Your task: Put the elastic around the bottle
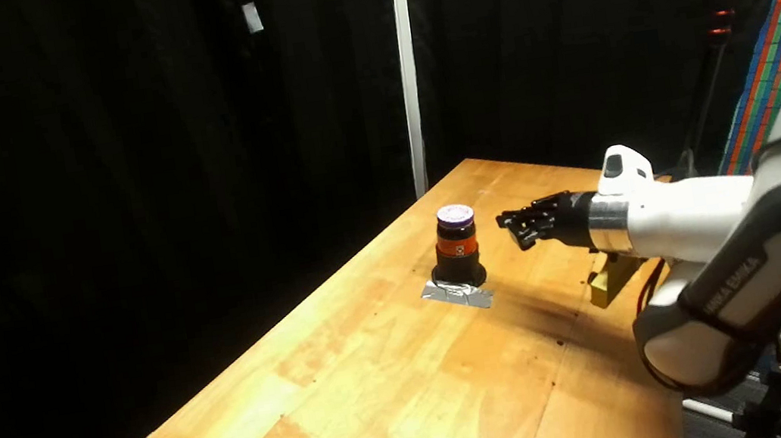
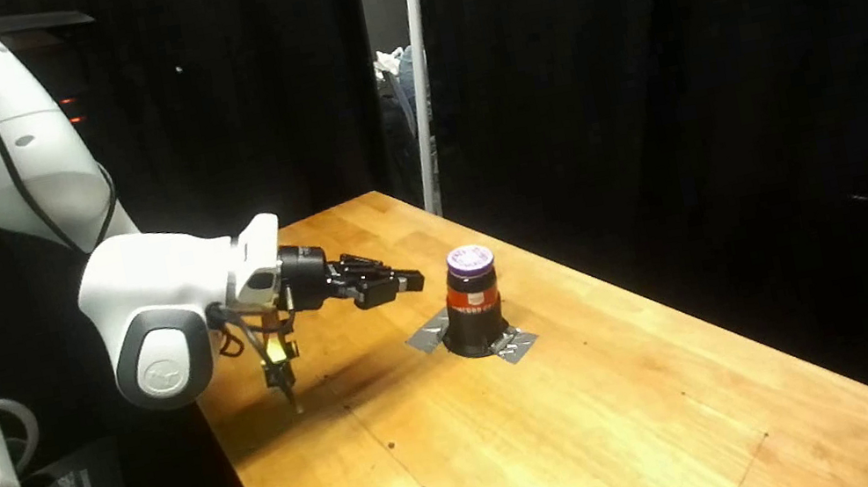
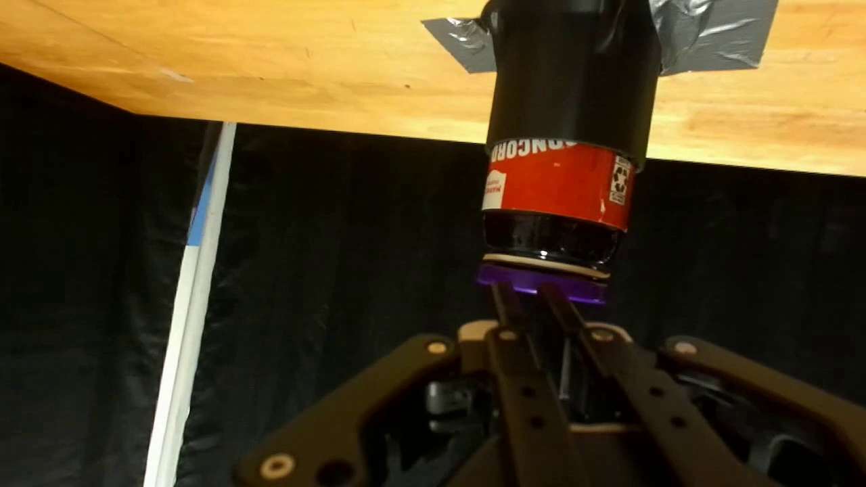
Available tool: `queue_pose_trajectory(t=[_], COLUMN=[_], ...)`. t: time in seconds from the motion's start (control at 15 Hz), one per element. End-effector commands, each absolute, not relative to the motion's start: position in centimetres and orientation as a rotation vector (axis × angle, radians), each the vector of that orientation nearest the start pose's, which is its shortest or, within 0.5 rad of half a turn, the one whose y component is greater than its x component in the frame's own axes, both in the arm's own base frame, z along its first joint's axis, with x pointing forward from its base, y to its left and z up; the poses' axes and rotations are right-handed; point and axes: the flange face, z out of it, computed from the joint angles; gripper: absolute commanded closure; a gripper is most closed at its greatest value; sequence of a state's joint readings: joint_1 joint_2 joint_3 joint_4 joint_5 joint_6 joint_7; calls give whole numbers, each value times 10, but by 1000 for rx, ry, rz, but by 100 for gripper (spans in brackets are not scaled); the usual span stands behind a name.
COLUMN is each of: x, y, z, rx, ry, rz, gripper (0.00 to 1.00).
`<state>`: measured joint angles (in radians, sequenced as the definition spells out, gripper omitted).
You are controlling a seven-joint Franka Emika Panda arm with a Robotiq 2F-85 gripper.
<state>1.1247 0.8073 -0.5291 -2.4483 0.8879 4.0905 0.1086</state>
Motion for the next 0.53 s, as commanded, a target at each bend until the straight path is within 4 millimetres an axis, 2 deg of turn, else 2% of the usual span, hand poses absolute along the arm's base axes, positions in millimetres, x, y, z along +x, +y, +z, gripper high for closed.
queue_pose_trajectory(t=[0.0, 0.2, 0.47], x=[456, 473, 487], y=[143, 115, 73], z=[239, 266, 280], rx=[-2964, -3099, -3242], ry=[70, 41, 18], rz=[-1629, -1362, -1043], gripper=[57, 35, 4])
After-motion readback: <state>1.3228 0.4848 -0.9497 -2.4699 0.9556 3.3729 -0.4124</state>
